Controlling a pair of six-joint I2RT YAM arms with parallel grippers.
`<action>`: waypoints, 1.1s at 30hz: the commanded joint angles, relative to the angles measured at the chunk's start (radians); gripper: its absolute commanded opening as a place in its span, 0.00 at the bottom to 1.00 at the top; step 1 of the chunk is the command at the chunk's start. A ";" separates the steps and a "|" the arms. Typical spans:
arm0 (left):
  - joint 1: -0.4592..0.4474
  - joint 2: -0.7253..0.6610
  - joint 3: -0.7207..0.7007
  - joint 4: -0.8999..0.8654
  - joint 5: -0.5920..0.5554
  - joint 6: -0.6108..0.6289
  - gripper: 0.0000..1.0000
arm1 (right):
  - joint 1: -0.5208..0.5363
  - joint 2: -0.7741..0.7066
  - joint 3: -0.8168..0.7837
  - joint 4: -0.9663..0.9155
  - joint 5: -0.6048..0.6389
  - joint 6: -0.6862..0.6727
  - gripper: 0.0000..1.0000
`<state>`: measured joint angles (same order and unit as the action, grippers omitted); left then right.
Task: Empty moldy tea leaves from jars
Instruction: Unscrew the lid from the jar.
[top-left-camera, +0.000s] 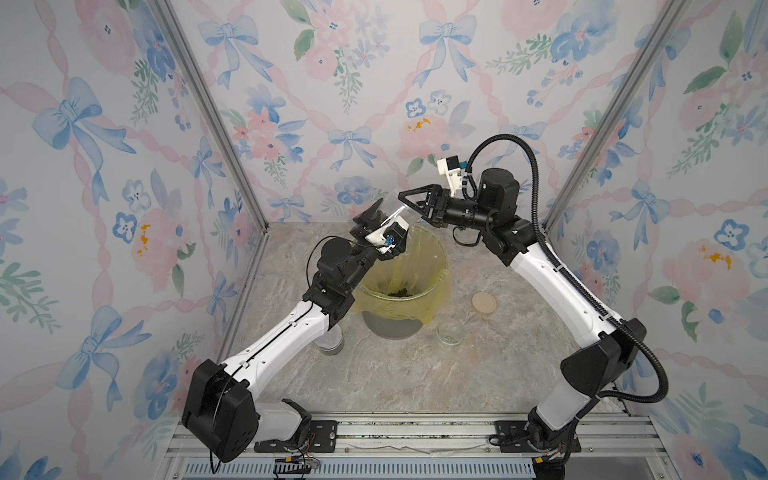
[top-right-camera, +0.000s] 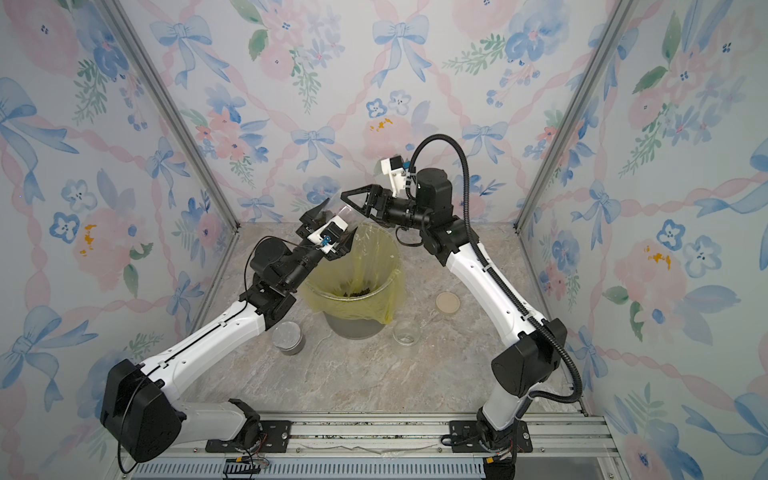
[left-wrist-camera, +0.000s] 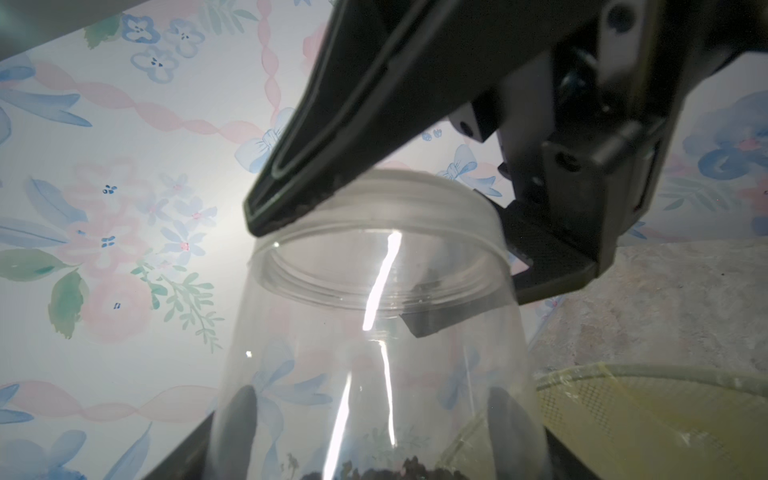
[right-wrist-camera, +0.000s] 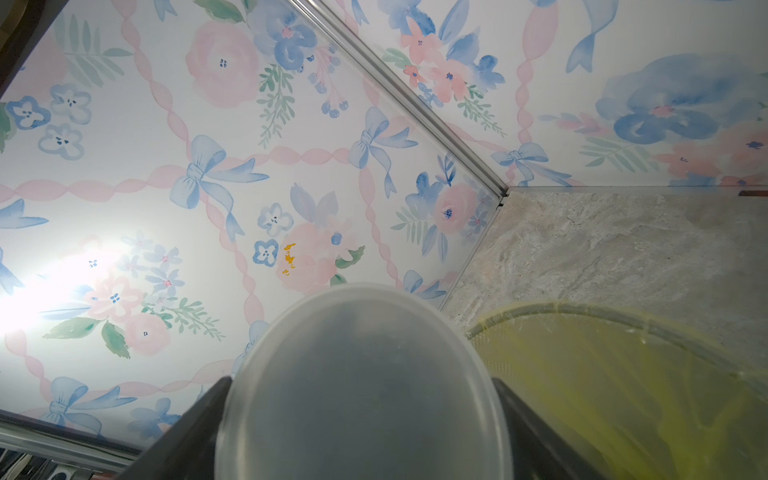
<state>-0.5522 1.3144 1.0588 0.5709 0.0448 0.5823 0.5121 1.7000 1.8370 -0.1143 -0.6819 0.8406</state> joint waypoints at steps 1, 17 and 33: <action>0.020 -0.075 0.039 0.085 0.091 -0.329 0.43 | 0.004 -0.040 -0.021 0.095 -0.104 -0.070 0.76; 0.031 -0.134 0.021 0.085 0.215 -0.507 0.43 | 0.015 -0.172 -0.073 -0.029 -0.078 -0.175 0.85; -0.059 -0.129 -0.010 0.087 0.067 -0.177 0.43 | 0.060 -0.129 0.077 -0.190 0.034 -0.210 0.96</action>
<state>-0.5880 1.1984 1.0527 0.6041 0.1539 0.2817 0.5568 1.5452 1.8580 -0.2600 -0.6895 0.6437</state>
